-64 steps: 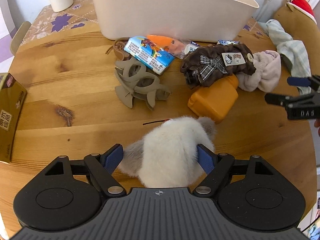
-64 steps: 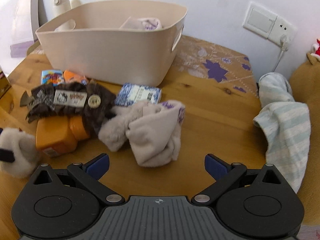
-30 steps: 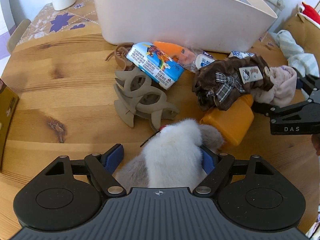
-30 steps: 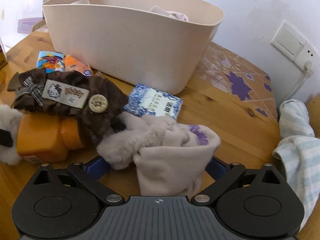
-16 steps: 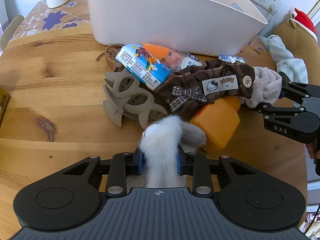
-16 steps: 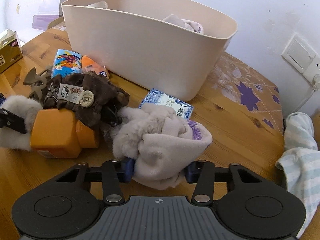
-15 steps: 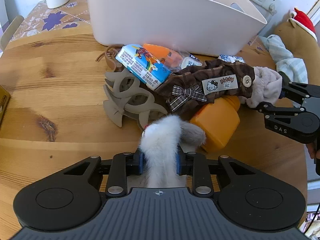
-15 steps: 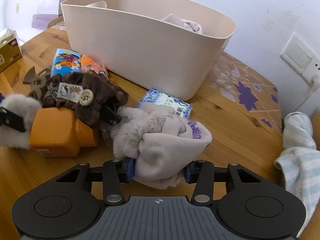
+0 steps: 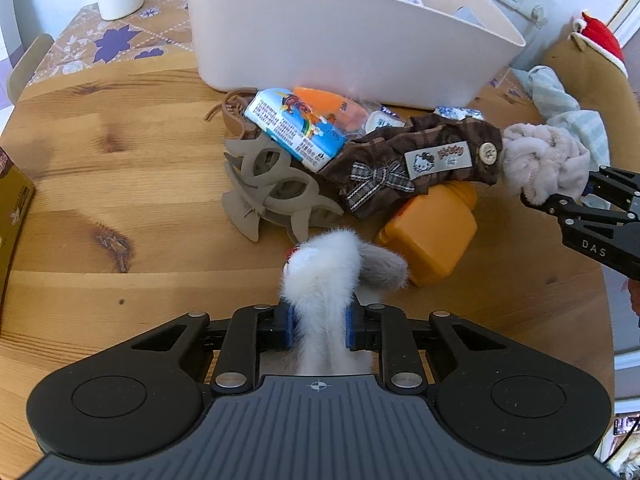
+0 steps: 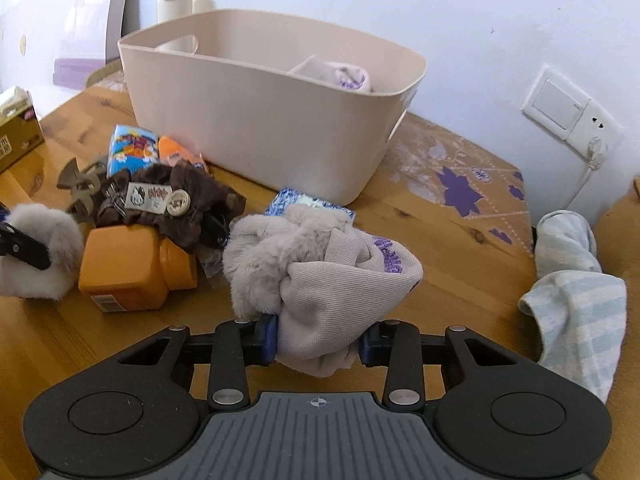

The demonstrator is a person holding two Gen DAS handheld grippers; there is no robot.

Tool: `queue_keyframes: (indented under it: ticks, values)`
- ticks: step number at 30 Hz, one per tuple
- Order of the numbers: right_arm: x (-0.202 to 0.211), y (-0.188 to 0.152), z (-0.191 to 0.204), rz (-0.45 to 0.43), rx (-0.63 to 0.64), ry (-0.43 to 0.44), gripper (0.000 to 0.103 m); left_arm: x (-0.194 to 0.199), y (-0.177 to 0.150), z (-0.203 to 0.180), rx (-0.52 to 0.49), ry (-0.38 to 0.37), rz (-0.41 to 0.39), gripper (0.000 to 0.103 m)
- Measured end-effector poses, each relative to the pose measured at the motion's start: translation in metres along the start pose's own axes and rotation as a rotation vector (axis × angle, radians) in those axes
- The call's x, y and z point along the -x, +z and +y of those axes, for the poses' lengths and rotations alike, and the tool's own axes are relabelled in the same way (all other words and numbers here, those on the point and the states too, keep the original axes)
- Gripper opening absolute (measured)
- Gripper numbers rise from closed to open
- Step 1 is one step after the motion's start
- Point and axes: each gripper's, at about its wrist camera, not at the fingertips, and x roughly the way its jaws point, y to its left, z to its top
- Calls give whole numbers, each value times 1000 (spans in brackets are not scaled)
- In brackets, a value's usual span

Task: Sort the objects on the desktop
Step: 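Carry the white plush and pink-white cloth over the cream basket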

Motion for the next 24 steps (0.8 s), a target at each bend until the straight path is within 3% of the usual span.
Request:
queue_keyframes:
  ticks: [24]
  values:
    - [35,5,-19,-86,-101,12,35,55,16,9,31,-60,-113,21]
